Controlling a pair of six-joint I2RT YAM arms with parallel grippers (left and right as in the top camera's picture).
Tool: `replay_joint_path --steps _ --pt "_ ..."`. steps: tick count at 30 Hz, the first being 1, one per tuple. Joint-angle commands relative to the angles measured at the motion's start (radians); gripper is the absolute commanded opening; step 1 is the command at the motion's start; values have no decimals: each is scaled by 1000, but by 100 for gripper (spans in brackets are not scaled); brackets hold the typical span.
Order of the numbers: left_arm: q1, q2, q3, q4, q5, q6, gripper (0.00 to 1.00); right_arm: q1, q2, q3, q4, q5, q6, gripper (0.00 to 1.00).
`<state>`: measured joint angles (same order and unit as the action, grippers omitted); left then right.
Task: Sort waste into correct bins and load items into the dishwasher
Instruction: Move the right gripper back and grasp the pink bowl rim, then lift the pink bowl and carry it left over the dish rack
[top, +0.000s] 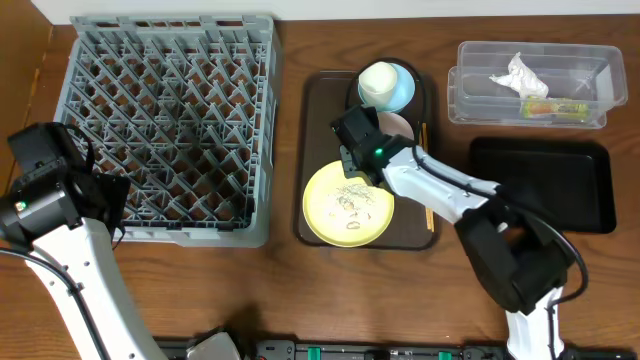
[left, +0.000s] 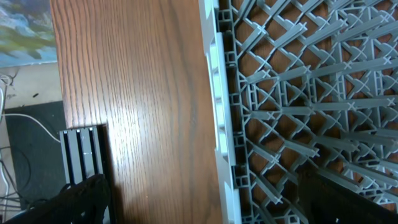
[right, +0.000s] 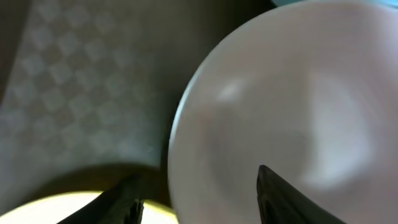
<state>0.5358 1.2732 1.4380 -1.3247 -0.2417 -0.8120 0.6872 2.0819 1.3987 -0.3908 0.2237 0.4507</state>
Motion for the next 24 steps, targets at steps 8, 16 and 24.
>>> replay_joint_path --steps 8,16,24 --pt "5 -6 10 -3 -10 -5 98 5 -7 8 -19 24 5 29" --pt "5 -6 10 -3 -10 -5 98 6 -91 13 -37 -4 6 1" --pt "5 -6 10 -3 -10 -5 98 6 -299 14 17 -5 31 1"
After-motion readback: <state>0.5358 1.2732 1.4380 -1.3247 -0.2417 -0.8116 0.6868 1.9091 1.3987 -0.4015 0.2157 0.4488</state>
